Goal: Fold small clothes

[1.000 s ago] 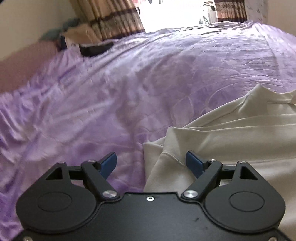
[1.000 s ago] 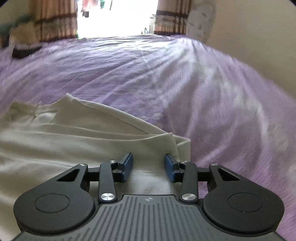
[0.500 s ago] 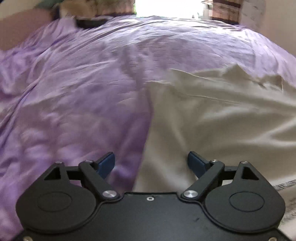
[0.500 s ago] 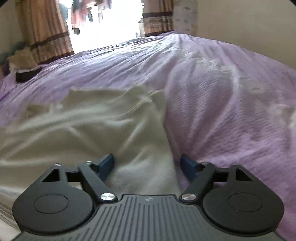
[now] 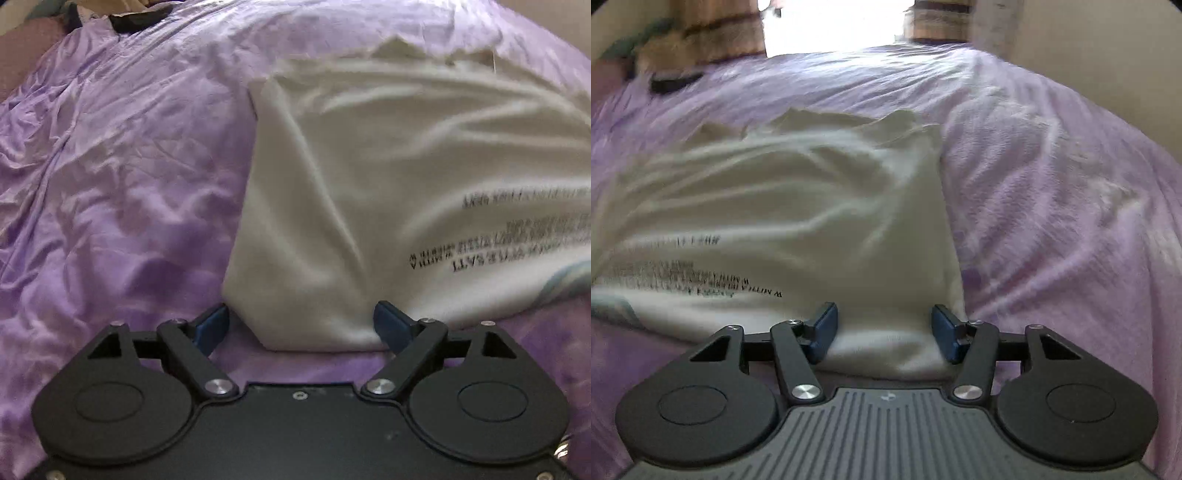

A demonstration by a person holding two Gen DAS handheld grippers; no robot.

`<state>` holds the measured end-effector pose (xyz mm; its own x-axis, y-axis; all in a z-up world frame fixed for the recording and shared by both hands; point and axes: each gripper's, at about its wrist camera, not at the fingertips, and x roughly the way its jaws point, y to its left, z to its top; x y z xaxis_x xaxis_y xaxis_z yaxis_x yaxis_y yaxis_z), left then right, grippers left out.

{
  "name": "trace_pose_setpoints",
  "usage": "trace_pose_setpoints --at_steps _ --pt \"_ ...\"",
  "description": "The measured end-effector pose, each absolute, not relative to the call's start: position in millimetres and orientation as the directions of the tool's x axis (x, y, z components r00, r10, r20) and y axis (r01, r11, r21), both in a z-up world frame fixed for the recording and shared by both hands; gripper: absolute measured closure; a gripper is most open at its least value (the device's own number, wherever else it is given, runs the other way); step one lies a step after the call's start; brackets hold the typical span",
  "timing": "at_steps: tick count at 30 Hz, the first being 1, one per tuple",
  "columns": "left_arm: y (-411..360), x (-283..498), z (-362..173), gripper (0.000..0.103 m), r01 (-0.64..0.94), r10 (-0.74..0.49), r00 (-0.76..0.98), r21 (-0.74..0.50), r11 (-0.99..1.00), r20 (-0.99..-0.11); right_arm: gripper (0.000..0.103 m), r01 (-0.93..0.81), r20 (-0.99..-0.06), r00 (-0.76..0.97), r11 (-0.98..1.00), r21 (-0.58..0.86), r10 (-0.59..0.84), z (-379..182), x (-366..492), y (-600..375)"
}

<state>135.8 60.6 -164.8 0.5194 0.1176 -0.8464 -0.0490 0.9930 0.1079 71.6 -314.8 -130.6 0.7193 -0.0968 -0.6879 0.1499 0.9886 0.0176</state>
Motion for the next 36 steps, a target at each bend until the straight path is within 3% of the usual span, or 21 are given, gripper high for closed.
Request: trace_pose_setpoints --at_steps 3,9,12,13,17,19,22,24,25,27,30,36 --pt "59 137 -150 0.017 -0.078 0.139 0.544 0.116 0.99 -0.827 0.039 0.158 -0.659 0.748 0.985 0.072 -0.072 -111 64 -308" --pt "-1 135 -126 0.016 0.034 -0.004 0.67 0.026 0.999 -0.742 0.047 -0.001 -0.595 0.796 0.982 0.187 0.114 -100 64 -254" --pt "-29 144 -150 0.016 0.094 -0.045 0.592 0.014 0.995 -0.805 0.046 -0.087 -0.656 0.723 0.97 0.227 0.218 -117 81 -227" --pt "-34 145 -164 0.013 0.089 -0.022 0.553 0.033 0.995 -0.833 0.041 -0.114 -0.696 0.677 0.968 0.225 0.242 -126 86 -219" --pt "-34 136 -168 0.013 0.071 -0.028 0.564 0.015 0.997 -0.825 0.043 -0.174 -0.729 0.666 0.983 0.054 0.158 -132 82 -199" --pt "-35 143 -152 0.016 0.059 -0.024 0.531 0.008 0.998 -0.847 0.043 -0.165 -0.719 0.678 0.985 0.051 0.151 -117 83 -197" --pt "-30 138 -124 0.016 0.067 -0.06 0.606 -0.025 0.997 -0.794 0.041 -0.162 -0.653 0.741 0.985 0.051 0.156 -106 74 -197" --pt "-33 140 -132 0.016 0.075 -0.027 0.614 0.024 0.997 -0.789 0.038 -0.132 -0.694 0.711 0.991 0.024 0.112 -122 81 -200" --pt "-35 147 -151 0.013 0.07 0.023 0.538 0.072 0.995 -0.843 0.038 -0.123 -0.733 0.674 0.992 0.019 0.097 -134 87 -203" --pt "-22 152 -174 0.011 0.07 -0.019 0.513 0.02 0.997 -0.858 0.038 -0.152 -0.722 0.678 0.987 0.044 0.136 -146 86 -211" --pt "-13 152 -159 0.011 0.047 -0.037 0.505 -0.016 0.999 -0.862 0.038 -0.206 -0.717 0.676 0.978 0.037 0.17 -130 80 -216" --pt "-14 150 -131 0.014 -0.013 -0.03 0.613 -0.049 0.999 -0.79 0.037 -0.029 -0.631 0.772 0.996 0.09 0.08 -110 76 -243"
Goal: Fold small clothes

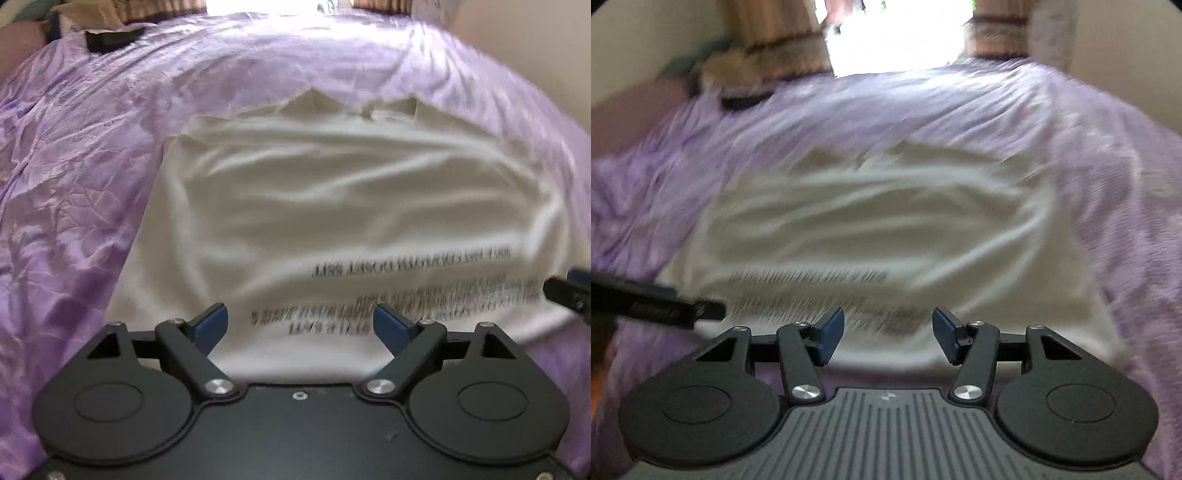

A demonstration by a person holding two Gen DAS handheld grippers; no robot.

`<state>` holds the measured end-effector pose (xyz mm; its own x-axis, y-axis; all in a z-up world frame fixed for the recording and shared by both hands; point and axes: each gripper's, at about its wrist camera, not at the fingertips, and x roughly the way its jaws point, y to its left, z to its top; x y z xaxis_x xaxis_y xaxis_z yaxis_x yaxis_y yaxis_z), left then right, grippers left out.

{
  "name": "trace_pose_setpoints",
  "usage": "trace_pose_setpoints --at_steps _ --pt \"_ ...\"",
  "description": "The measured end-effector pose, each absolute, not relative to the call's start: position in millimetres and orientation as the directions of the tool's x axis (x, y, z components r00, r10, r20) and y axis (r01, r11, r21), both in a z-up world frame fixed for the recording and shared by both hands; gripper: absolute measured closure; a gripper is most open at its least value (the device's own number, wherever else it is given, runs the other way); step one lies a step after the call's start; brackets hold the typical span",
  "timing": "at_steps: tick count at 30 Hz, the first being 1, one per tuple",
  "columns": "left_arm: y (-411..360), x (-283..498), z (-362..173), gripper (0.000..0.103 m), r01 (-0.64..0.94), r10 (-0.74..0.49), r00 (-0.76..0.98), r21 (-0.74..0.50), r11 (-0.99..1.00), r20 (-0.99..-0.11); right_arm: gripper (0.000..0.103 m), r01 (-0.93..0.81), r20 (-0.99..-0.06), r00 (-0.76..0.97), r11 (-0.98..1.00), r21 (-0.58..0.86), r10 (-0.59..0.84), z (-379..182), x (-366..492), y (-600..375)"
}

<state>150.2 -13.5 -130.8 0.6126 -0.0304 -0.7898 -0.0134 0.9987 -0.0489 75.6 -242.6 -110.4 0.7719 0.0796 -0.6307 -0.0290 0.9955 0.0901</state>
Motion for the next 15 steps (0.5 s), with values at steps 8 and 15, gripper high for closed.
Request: trace_pose_setpoints --at_steps 8,15 --pt "-17 160 -151 0.014 -0.019 0.009 0.536 -0.002 1.0 -0.844 0.035 0.02 -0.691 0.721 0.995 0.099 0.055 -122 94 -248" --pt "1 166 -177 0.009 -0.02 -0.016 0.573 -0.033 0.999 -0.819 0.029 0.092 -0.718 0.694 0.995 0.023 -0.048 -150 112 -270"
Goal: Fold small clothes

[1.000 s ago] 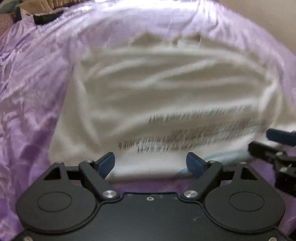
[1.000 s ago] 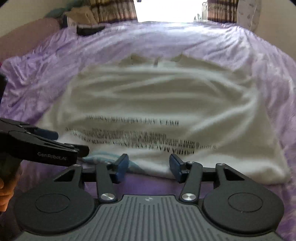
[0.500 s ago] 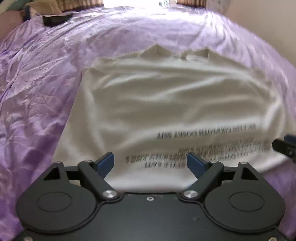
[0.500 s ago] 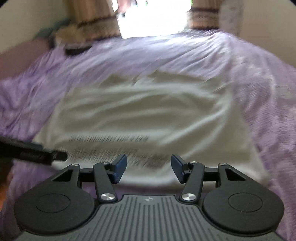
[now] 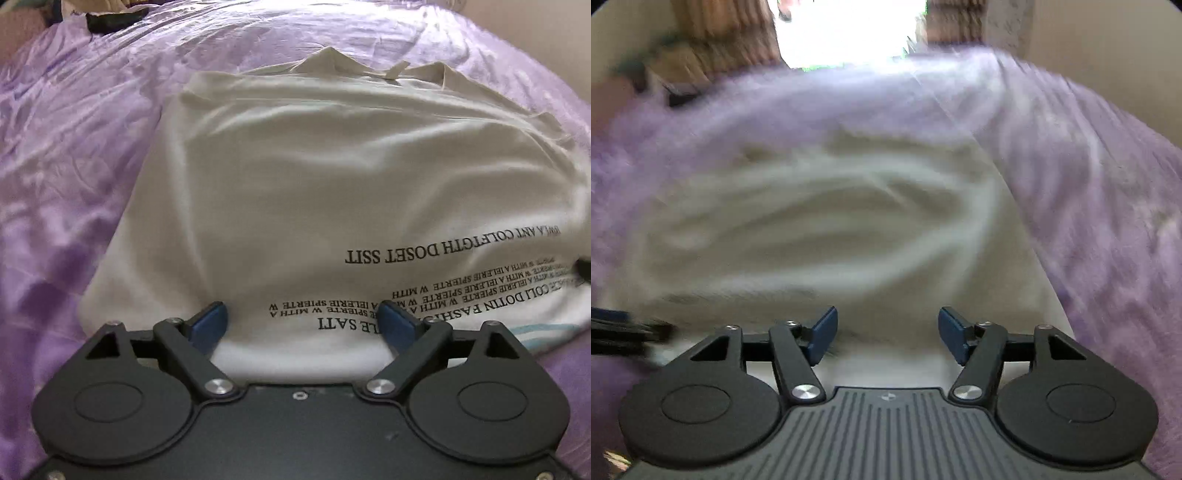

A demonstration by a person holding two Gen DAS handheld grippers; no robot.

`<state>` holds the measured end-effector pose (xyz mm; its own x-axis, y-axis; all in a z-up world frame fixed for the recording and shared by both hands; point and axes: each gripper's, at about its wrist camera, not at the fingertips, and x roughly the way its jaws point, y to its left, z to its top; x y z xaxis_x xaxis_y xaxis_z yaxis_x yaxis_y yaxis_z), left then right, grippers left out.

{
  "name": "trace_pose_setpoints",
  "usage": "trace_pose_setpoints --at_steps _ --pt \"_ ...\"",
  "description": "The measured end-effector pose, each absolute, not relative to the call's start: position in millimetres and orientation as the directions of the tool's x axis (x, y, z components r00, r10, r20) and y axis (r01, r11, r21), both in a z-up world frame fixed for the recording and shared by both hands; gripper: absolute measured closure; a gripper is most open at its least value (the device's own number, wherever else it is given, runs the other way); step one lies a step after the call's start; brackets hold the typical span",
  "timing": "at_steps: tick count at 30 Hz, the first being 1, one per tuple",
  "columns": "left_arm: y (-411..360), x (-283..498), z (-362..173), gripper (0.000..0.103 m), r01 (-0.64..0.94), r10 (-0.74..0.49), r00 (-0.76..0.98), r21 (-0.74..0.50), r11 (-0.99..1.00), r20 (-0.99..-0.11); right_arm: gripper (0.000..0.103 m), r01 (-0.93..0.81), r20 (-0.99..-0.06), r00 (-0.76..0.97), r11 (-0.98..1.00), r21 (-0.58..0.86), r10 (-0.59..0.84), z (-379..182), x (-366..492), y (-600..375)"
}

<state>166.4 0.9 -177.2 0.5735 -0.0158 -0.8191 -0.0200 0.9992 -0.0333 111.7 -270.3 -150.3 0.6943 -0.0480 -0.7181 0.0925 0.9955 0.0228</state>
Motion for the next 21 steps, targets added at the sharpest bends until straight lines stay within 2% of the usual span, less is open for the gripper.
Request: trace_pose_setpoints --at_steps 5,10,12,15,17,21 --pt "2 164 -154 0.01 -0.011 0.01 0.555 0.005 1.0 -0.832 0.033 0.082 -0.619 0.784 0.984 0.156 0.033 -136 92 -294" --pt "57 159 -140 0.013 -0.104 0.133 0.563 0.089 0.991 -0.816 0.034 0.192 -0.604 0.795 0.97 0.147 -0.066 -125 84 -342" --pt "96 156 -143 0.013 -0.15 0.082 0.556 -0.003 0.989 -0.827 0.039 0.178 -0.593 0.805 0.947 0.266 0.015 -132 77 -367" --pt "139 148 -141 0.013 -0.227 0.005 0.573 -0.153 0.962 -0.819 0.039 0.181 -0.564 0.822 0.905 0.385 0.076 -137 70 -384" --pt "147 147 -138 0.013 -0.233 -0.014 0.578 -0.181 0.956 -0.816 0.038 0.182 -0.572 0.818 0.913 0.366 0.066 -139 73 -381" --pt "124 156 -152 0.013 -0.077 -0.1 0.534 -0.167 0.983 -0.839 0.033 0.156 -0.602 0.799 0.964 0.216 0.005 -143 74 -354"
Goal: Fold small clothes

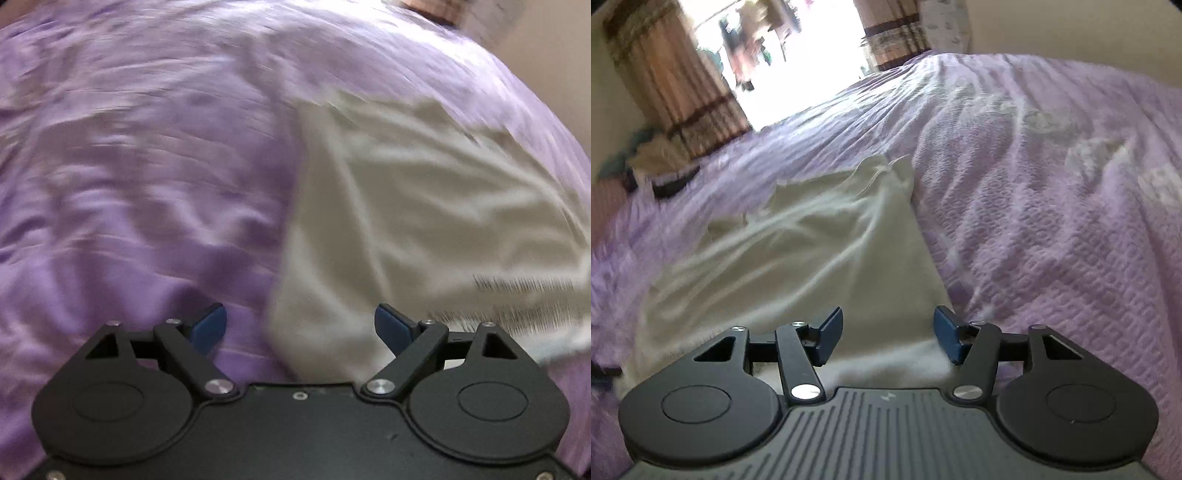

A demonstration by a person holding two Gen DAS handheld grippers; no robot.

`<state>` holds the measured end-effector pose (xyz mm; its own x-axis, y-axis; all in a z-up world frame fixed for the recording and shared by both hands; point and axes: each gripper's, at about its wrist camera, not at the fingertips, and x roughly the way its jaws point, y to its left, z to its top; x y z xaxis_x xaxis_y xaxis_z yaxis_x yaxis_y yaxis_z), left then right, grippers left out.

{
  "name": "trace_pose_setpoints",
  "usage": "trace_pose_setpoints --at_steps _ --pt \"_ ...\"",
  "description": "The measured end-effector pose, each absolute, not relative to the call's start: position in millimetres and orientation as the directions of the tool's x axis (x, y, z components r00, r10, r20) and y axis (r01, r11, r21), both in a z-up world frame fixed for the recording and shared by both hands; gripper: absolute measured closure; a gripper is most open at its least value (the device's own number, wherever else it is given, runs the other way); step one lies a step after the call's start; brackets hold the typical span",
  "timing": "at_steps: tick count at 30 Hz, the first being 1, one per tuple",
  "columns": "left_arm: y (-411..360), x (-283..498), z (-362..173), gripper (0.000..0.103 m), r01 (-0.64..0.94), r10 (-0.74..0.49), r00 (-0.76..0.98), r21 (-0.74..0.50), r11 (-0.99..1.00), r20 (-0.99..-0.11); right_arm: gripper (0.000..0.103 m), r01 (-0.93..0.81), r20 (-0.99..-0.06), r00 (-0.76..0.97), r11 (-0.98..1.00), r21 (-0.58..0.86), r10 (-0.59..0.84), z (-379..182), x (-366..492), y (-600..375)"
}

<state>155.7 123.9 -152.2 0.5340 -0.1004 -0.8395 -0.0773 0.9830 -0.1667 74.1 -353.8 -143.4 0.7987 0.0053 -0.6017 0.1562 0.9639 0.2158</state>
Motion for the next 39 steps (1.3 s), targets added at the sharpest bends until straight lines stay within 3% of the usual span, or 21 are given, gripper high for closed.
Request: trace_pose_setpoints --at_steps 4,7,15,17,19,20,21,25,26,28,29,30,31,32,33,34,37,39 --pt "89 152 -163 0.018 -0.016 -0.002 0.549 -0.013 1.0 -0.836 0.027 0.11 -0.612 0.787 0.994 0.007 -0.083 -141 71 -320" --pt "84 150 -160 0.018 -0.032 0.029 0.552 0.013 0.999 -0.833 0.026 0.1 -0.597 0.789 0.989 -0.109 -0.145 -144 70 -303" --pt "82 146 -151 0.023 -0.084 0.065 0.58 0.02 0.996 -0.812 0.025 0.111 -0.596 0.792 0.991 -0.077 -0.135 -143 68 -306" --pt "83 145 -147 0.045 -0.081 0.046 0.59 -0.003 0.997 -0.806 0.025 0.112 -0.595 0.791 0.99 -0.083 -0.14 -144 69 -305" --pt "84 146 -149 0.054 -0.083 0.019 0.596 -0.038 0.996 -0.803 0.025 0.112 -0.596 0.791 0.99 -0.082 -0.139 -144 69 -305" --pt "85 146 -152 0.073 -0.081 0.005 0.604 -0.055 0.995 -0.797 0.025 0.112 -0.596 0.791 0.991 -0.078 -0.137 -144 69 -305" --pt "88 146 -156 0.08 -0.077 -0.04 0.612 -0.109 0.991 -0.79 0.025 0.113 -0.596 0.791 0.991 -0.077 -0.137 -144 69 -304" --pt "89 146 -156 0.092 -0.106 -0.056 0.622 -0.155 0.982 -0.781 0.027 0.112 -0.596 0.792 0.991 -0.073 -0.133 -143 68 -303" --pt "88 145 -152 0.093 -0.107 -0.048 0.628 -0.147 0.983 -0.777 0.031 0.112 -0.594 0.793 0.991 -0.07 -0.132 -140 67 -304" --pt "90 141 -137 0.094 -0.11 -0.051 0.649 -0.16 0.981 -0.759 0.054 0.116 -0.588 0.801 0.993 -0.034 -0.114 -127 63 -308" --pt "91 139 -130 0.095 -0.109 -0.056 0.662 -0.169 0.98 -0.748 0.054 0.119 -0.586 0.804 0.993 -0.013 -0.104 -119 60 -311" --pt "91 138 -122 0.095 -0.102 -0.065 0.669 -0.178 0.979 -0.74 0.054 0.129 -0.58 0.808 0.992 0.002 -0.104 -110 57 -316" --pt "90 136 -116 0.095 -0.096 -0.067 0.673 -0.177 0.98 -0.736 0.047 0.143 -0.578 0.809 0.99 0.011 -0.11 -102 53 -321" --pt "88 135 -112 0.095 -0.095 -0.062 0.674 -0.169 0.981 -0.736 0.039 0.159 -0.581 0.805 0.987 0.017 -0.119 -97 50 -326" --pt "84 134 -111 0.095 -0.087 -0.055 0.67 -0.152 0.985 -0.741 0.022 0.18 -0.596 0.793 0.983 0.027 -0.129 -94 48 -333" --pt "81 134 -113 0.095 -0.089 -0.041 0.667 -0.134 0.987 -0.744 0.018 0.2 -0.605 0.784 0.979 0.034 -0.139 -95 46 -338" --pt "80 136 -128 0.095 -0.112 -0.026 0.639 -0.127 0.986 -0.769 0.021 0.251 -0.663 0.733 0.966 0.058 -0.151 -111 48 -355" --pt "84 137 -135 0.094 -0.134 -0.04 0.625 -0.158 0.978 -0.78 0.034 0.24 -0.687 0.719 0.966 0.099 -0.109 -124 52 -358"
